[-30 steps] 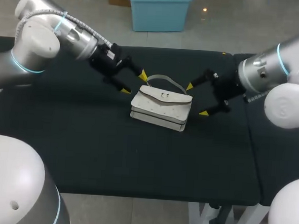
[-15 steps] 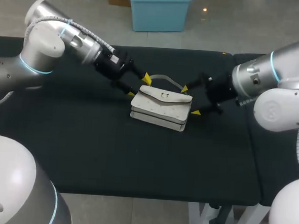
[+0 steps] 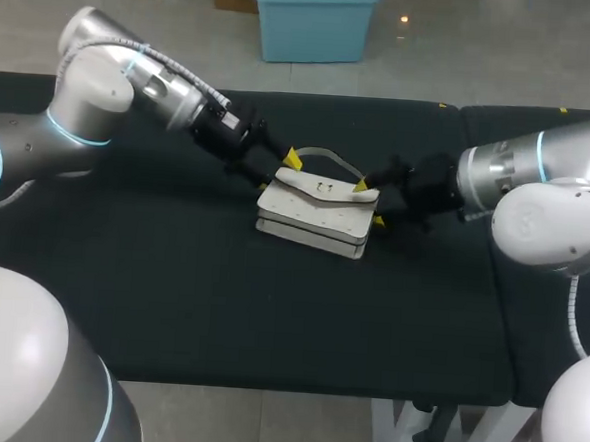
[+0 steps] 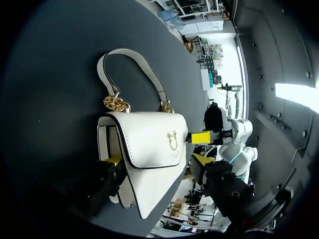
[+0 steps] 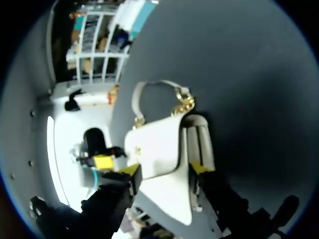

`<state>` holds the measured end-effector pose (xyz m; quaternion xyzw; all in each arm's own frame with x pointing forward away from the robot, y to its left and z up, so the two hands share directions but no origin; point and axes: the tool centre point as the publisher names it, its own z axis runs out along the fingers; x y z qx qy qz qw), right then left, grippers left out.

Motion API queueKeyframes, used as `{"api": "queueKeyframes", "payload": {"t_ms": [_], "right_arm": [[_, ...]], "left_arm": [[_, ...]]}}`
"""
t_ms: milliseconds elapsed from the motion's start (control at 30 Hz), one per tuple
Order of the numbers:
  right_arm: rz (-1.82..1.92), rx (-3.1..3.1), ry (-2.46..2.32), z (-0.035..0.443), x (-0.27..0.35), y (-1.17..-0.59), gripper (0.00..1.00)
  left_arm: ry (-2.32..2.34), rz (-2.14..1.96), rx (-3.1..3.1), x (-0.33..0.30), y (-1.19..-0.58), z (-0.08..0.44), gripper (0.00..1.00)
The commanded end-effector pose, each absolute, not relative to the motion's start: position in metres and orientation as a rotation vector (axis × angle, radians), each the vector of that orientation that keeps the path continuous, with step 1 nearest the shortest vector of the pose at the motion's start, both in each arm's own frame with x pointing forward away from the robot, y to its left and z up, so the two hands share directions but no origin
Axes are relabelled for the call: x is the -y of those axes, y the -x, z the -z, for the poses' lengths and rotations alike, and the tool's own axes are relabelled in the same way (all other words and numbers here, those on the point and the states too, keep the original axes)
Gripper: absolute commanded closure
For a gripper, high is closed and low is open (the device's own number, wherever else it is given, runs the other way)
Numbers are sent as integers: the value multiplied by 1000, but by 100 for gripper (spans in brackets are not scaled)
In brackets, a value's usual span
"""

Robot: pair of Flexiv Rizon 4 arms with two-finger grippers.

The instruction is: Pick up the bag, open it, inspect its contents, close it, and place it on the opposite side

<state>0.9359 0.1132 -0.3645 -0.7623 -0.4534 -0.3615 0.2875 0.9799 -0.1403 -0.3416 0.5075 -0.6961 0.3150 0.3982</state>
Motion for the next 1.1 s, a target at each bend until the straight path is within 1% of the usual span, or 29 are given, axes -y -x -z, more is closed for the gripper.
{"api": "queueKeyframes", "payload": {"t_ms": [33, 133, 233, 300, 367, 467, 600, 633, 667, 700, 733, 767, 800, 833, 867, 1100], "right_arm": [[947, 1217, 1965, 366, -114, -942, 58], [952, 1221, 1951, 366, -114, -943, 59], [956, 1230, 1927, 369, -116, -945, 58], [951, 1225, 1910, 374, -117, -946, 56], [947, 1219, 1902, 378, -118, -946, 51], [943, 1209, 1896, 383, -118, -946, 50], [937, 1197, 1900, 386, -118, -947, 53], [937, 1195, 1902, 387, -118, -948, 53], [937, 1193, 1901, 387, -118, -948, 54], [940, 1191, 1902, 387, -118, -948, 56], [941, 1189, 1904, 387, -118, -948, 62], [942, 1188, 1904, 387, -118, -948, 75], [947, 1189, 1906, 385, -119, -948, 98], [950, 1192, 1907, 384, -119, -948, 100], [953, 1197, 1909, 383, -119, -947, 100], [974, 1204, 1915, 378, -118, -946, 100]], "left_arm": [[-1256, -788, 1752, 145, -990, 351, 23], [-1252, -785, 1751, 145, -992, 353, 25], [-1243, -780, 1749, 146, -994, 358, 26], [-1243, -779, 1745, 146, -995, 362, 25], [-1229, -782, 1729, 145, -996, 366, 24], [-1225, -782, 1723, 144, -997, 370, 24], [-1224, -781, 1714, 144, -998, 372, 32], [-1225, -781, 1713, 144, -998, 372, 40], [-1226, -781, 1712, 144, -998, 372, 43], [-1230, -780, 1711, 143, -998, 372, 49], [-1232, -780, 1710, 143, -998, 372, 57], [-1232, -780, 1710, 143, -998, 372, 64], [-1232, -781, 1709, 143, -999, 372, 76], [-1231, -783, 1709, 143, -999, 371, 85], [-1232, -785, 1709, 142, -998, 370, 100], [-1225, -794, 1724, 142, -995, 367, 100]]}}
